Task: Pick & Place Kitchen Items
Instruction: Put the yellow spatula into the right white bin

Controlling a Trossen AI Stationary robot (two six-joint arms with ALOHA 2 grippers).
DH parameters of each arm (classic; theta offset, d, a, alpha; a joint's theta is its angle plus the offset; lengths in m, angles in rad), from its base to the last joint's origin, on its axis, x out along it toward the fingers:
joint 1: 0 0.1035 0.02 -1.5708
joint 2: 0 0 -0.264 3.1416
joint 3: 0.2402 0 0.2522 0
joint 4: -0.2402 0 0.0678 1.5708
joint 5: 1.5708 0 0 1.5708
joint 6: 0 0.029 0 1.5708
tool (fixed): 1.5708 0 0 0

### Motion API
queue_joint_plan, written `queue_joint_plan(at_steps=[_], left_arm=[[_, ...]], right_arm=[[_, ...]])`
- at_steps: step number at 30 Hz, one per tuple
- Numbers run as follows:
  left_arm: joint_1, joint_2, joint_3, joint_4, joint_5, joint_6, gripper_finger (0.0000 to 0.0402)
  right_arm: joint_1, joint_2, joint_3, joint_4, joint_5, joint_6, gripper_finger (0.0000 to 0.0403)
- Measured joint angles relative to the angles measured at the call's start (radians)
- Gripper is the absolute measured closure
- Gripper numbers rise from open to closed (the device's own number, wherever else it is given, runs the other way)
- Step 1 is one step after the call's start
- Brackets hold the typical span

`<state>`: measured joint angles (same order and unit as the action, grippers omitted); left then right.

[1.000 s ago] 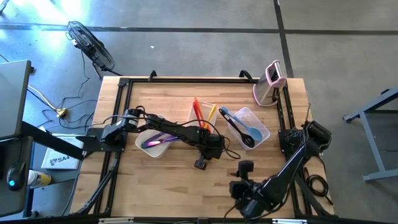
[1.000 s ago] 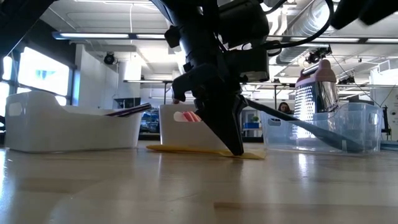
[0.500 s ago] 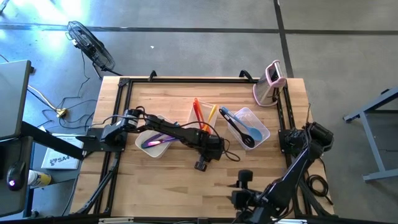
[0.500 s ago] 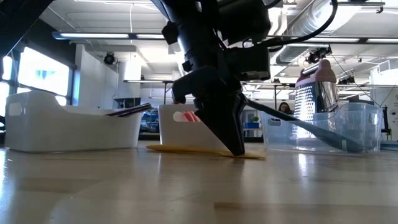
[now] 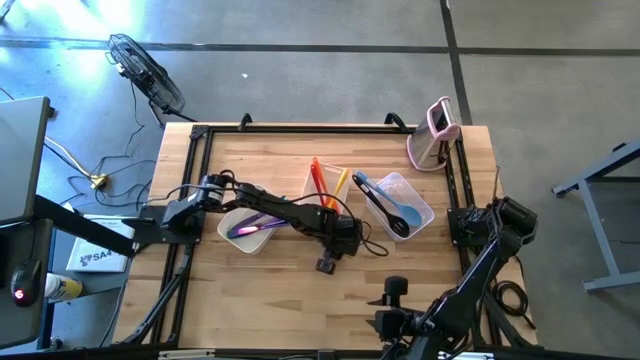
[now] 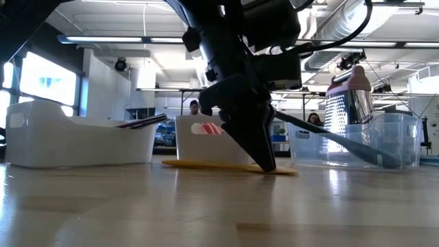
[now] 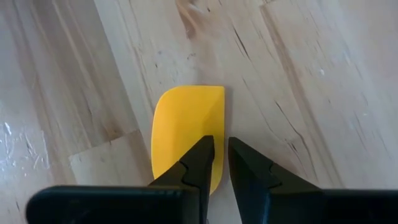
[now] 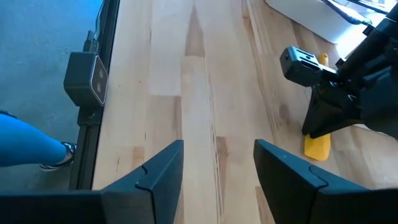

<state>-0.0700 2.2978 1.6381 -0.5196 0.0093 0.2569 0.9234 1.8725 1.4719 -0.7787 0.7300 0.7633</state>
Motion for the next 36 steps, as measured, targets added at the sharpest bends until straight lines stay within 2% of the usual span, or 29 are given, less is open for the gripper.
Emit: queue_joint_plan(at_steps=[15,26,36], left_arm=[[-0.002,0.003,-0.001,0.036,-0.026,0.0,0.0345],[-0.025,0.007,0.007,0.035,-0.105,-0.012,0.0345],[-0.025,0.018,0.063,-0.02,-0.112,-0.027,0.0345]], right_arm=[[0.0,0.0,0.0,0.006,0.0,0.022,0.0215],[0.0,0.0,0.0,0.013,-0.001,0.022,0.0215],[0.0,0.0,0.0,0.013,-0.001,0.022,0.0215]])
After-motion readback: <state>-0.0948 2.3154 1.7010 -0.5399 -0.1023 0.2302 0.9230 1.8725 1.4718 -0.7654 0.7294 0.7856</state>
